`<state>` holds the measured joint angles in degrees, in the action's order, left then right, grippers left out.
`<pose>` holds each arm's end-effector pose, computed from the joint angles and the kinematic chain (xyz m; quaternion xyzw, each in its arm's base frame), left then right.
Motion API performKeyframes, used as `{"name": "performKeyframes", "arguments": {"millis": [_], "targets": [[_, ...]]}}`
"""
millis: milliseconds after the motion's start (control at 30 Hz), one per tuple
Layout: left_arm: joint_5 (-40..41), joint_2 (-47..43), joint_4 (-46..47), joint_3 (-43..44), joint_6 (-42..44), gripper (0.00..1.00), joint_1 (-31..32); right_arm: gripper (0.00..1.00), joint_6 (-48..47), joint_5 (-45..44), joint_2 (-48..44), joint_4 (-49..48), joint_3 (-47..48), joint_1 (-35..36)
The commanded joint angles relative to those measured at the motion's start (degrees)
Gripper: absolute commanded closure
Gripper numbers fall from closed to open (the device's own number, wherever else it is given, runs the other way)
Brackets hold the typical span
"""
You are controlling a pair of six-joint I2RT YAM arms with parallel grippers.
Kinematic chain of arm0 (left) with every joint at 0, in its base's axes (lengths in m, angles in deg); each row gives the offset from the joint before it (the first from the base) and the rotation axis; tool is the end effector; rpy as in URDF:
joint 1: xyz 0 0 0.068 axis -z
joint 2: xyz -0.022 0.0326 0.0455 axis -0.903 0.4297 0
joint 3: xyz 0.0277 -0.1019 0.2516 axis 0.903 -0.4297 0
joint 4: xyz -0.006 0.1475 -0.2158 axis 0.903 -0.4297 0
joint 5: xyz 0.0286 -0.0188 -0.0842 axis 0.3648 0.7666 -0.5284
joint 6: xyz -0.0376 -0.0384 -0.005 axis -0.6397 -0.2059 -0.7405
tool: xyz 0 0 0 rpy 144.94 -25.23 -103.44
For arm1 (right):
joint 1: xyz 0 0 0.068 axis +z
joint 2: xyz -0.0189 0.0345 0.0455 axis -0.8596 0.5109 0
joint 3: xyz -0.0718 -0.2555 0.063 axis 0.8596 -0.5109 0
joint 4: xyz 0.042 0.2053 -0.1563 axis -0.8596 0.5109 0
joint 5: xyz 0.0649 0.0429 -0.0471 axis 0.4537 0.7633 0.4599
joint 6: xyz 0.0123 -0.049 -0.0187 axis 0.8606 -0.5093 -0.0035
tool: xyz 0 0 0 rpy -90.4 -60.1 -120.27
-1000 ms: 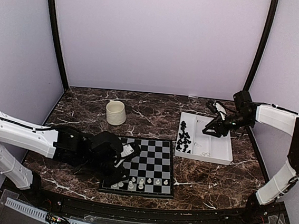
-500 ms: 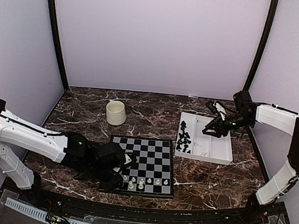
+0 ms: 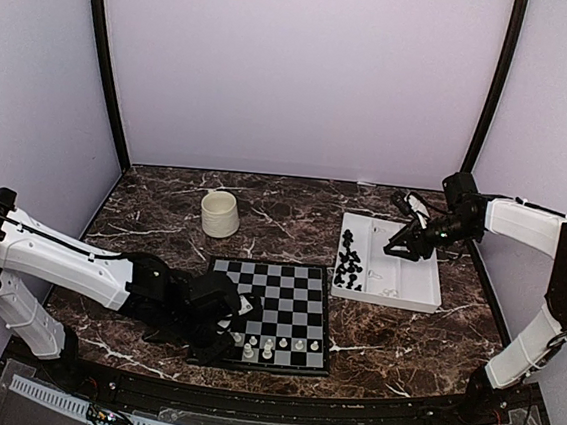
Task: Set up the chess pieces on the board
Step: Adjust the bishop at c1.
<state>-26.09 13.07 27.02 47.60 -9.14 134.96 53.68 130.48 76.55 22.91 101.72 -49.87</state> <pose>0.0967 -0.2659 0.1777 0.3927 0.8830 -0.1653 0.1971 0.3093 0.0747 0.2324 -0.4164 0.8099 0.2780 0.3055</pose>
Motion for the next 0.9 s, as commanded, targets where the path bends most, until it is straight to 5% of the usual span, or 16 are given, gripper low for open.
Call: {"name": "performKeyframes", "arguments": {"millis": [0, 867], "targets": [[-0.89, 0.39, 0.7, 0.76, 0.75, 0.76, 0.35, 0.54, -0.39, 1.17, -0.03, 0.31, -0.38, -0.18], [-0.74, 2.29, 1.88, 2.34, 2.77, 0.79, 0.4, 0.54, -0.43, 1.21, -0.16, 0.27, -0.55, -0.18]]}}
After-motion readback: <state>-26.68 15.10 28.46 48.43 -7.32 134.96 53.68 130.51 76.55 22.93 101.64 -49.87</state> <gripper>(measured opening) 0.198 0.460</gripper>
